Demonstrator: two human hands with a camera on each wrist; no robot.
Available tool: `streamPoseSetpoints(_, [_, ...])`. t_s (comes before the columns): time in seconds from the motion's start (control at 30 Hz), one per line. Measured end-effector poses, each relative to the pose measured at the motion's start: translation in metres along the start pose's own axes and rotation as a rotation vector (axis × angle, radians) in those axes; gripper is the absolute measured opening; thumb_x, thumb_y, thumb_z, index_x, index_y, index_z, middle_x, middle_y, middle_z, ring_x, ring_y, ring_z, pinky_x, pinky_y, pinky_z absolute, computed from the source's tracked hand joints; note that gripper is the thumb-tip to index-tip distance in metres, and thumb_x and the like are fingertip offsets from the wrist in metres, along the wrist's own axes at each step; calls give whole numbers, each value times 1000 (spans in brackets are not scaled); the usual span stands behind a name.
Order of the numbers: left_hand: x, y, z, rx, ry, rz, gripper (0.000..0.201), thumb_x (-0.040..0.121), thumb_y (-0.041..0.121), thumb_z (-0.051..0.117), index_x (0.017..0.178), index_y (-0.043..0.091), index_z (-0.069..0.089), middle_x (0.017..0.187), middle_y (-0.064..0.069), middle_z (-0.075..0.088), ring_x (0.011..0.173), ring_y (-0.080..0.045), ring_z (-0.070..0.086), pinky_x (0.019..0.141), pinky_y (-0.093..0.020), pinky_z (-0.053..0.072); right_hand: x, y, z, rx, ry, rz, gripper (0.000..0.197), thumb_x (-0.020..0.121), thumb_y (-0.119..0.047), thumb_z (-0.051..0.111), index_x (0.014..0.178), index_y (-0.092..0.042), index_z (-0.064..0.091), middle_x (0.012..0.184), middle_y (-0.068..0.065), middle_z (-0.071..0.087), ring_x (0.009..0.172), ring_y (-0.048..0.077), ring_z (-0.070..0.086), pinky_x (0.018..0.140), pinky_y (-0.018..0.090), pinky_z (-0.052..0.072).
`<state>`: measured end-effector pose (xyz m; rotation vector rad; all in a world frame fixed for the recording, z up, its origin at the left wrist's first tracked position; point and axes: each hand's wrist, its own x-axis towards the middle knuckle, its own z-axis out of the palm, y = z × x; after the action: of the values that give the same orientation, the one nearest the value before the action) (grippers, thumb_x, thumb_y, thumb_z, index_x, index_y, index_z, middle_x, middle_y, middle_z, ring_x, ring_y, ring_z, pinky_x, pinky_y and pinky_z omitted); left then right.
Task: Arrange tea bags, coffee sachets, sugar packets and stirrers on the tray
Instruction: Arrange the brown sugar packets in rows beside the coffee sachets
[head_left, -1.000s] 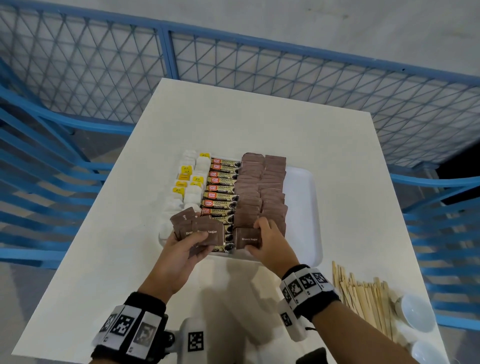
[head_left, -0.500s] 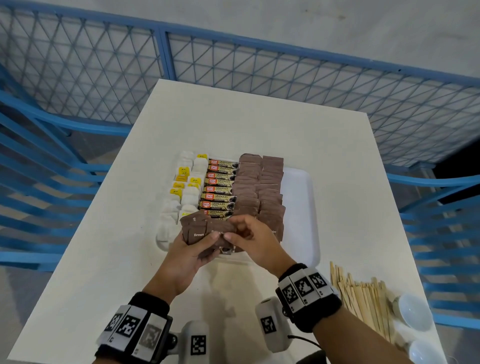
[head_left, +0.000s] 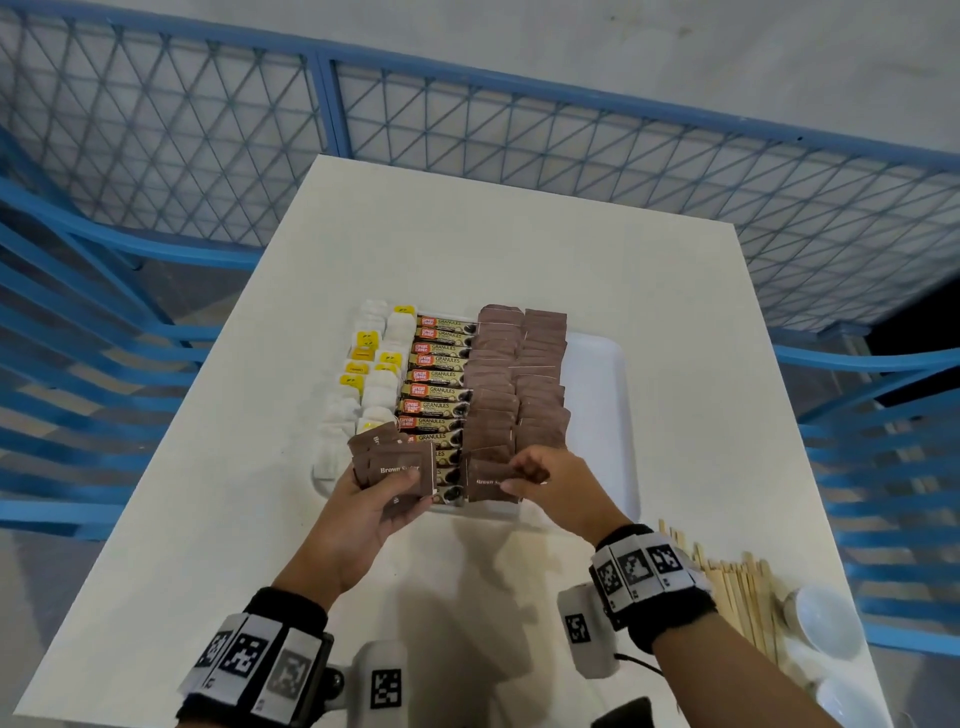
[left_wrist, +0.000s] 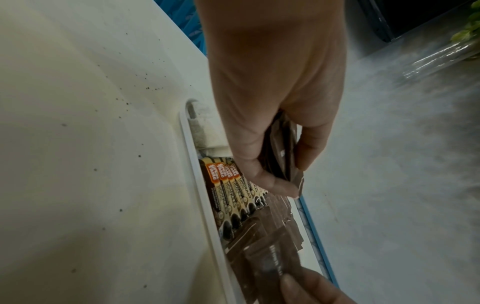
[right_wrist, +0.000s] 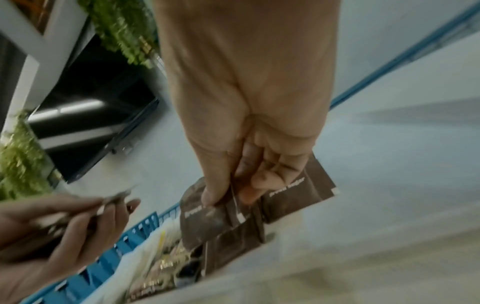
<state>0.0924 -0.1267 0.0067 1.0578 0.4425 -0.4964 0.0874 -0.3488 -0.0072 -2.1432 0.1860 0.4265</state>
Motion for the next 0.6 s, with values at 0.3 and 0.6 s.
streamPoseSetpoints(0.3, [-1,2,0,39,-36,-5,34,87,-4,55,118,7,58,101,-11,69,81,-19,71,73,-31,59,6,4,21,-189,67,-54,16,82,-17,66,87,-17,51,84,-1,55,76,14,49,61,14,36])
streamPoseSetpoints(0.6, [-3,-2,6,126,-61,-6,29,85,-5,58,109,11,61,91,-4,74,79,-17,71,70,-26,59,4,-4,27,-168,173,-149,26,85,-23,64,107,-15,52,101,-3,46,88,10,47,82,23,43])
